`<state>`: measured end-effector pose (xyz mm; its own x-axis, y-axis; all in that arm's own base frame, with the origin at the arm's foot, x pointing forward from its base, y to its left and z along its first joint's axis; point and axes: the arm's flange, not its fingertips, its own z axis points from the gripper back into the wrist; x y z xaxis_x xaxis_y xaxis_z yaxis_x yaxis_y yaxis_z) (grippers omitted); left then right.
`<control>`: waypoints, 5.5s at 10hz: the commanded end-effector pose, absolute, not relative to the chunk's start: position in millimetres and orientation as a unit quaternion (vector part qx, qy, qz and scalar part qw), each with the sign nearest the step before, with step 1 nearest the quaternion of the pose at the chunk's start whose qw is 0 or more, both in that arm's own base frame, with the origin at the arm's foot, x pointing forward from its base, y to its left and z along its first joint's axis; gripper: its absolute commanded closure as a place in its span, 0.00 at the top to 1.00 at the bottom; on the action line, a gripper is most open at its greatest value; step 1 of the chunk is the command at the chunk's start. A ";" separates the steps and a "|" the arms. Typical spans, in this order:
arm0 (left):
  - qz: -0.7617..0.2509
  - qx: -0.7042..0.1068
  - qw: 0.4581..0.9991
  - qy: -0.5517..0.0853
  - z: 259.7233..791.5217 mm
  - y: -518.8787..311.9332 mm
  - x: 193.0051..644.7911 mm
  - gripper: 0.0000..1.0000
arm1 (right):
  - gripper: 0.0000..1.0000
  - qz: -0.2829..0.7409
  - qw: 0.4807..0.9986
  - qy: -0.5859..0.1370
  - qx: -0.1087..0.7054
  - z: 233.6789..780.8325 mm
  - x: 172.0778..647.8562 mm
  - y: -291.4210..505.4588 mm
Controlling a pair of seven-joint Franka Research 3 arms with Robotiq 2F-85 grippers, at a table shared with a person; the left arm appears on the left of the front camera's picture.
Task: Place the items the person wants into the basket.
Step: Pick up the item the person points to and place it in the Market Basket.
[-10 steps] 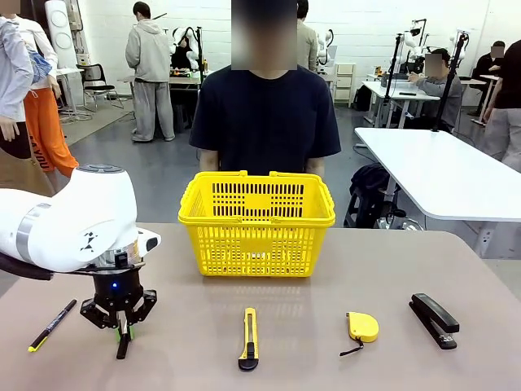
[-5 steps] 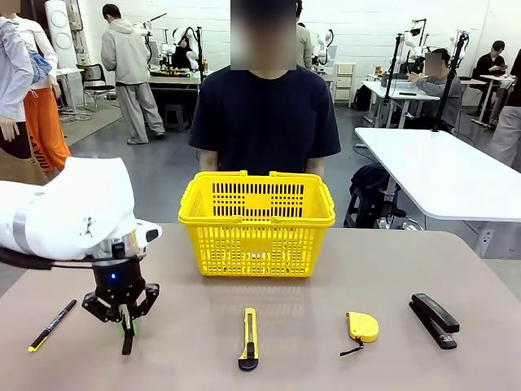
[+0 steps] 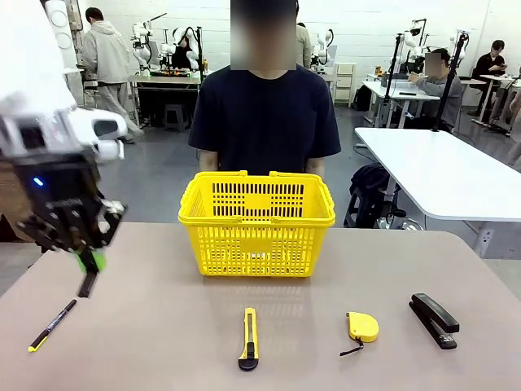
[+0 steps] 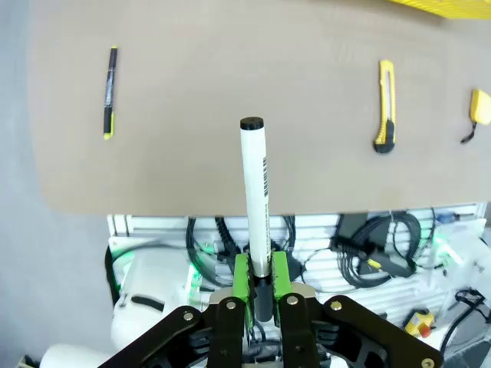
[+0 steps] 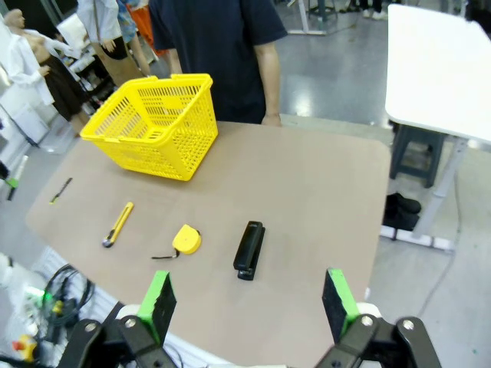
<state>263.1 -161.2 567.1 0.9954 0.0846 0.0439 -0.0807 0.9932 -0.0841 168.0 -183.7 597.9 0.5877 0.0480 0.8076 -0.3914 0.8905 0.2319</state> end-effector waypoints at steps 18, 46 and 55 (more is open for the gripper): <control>-0.255 0.067 0.960 0.095 637.9 -207.3 382.3 0.13 | 1.00 0.126 0.868 -0.437 0.198 596.1 169.1 -184.0; -0.409 0.001 0.907 -0.099 562.5 -336.2 570.5 0.13 | 1.00 0.126 0.868 -0.437 0.198 596.1 169.1 -184.0; -0.483 0.007 0.875 0.020 482.3 -336.0 601.5 0.13 | 1.00 0.126 0.868 -0.437 0.198 596.1 169.1 -184.0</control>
<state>593.0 -333.8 480.7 0.5573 -0.8300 -0.0215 0.8301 0.5575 -0.0062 167.6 -184.3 598.2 0.5868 0.0467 0.8084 -0.3904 0.8909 0.2320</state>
